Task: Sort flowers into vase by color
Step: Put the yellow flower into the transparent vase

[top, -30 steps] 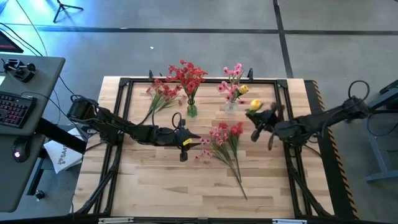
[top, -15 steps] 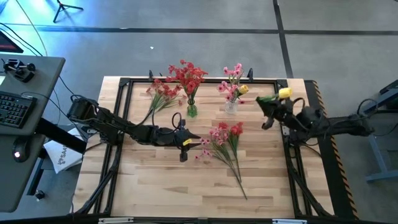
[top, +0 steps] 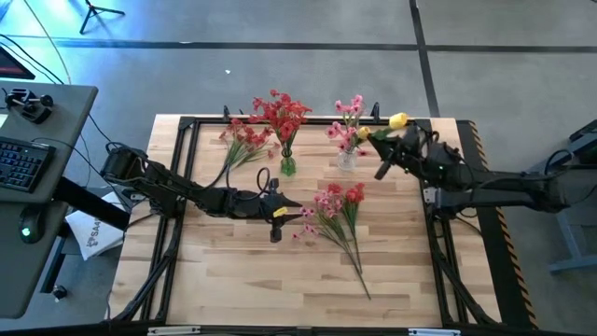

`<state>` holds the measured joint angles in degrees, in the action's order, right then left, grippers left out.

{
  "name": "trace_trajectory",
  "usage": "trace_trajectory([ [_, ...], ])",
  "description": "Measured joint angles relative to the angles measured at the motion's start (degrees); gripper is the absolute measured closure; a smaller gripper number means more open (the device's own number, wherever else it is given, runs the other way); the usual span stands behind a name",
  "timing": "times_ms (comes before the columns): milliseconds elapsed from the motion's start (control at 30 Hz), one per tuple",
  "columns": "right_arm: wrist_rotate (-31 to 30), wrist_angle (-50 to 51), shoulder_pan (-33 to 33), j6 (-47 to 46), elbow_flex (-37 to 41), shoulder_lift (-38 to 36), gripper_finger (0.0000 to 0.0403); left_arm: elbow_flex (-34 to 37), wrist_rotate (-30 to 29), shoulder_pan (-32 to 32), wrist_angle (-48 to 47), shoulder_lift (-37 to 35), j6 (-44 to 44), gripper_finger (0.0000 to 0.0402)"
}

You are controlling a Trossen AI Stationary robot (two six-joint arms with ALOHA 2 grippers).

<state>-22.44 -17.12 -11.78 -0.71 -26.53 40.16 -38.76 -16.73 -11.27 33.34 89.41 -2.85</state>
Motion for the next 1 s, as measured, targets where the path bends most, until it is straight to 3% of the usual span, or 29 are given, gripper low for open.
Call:
trace_trajectory([
  [333, 1.7, 5.4, -5.8, -9.8, -2.8, 6.5, 0.0402, 0.0, -0.1, 0.0, 0.0, 0.0, 0.0, 0.0282],
  [667, 1.7, 5.8, -7.0, -11.2, -2.8, 13.0, 0.0371, 0.0, -0.1, 0.0, -0.1, 0.0, 0.0, 0.0282],
  [800, 2.6, 7.7, -7.0, -12.0, -2.8, 13.9, 0.0339, 0.0, -0.1, 0.0, -0.1, 0.0, 0.0, 0.0282],
  [1000, 6.1, 13.7, -7.0, -13.3, -2.9, 12.0, 0.0252, 0.0, -0.1, 0.0, -0.1, 0.0, 0.0, 0.0282],
])
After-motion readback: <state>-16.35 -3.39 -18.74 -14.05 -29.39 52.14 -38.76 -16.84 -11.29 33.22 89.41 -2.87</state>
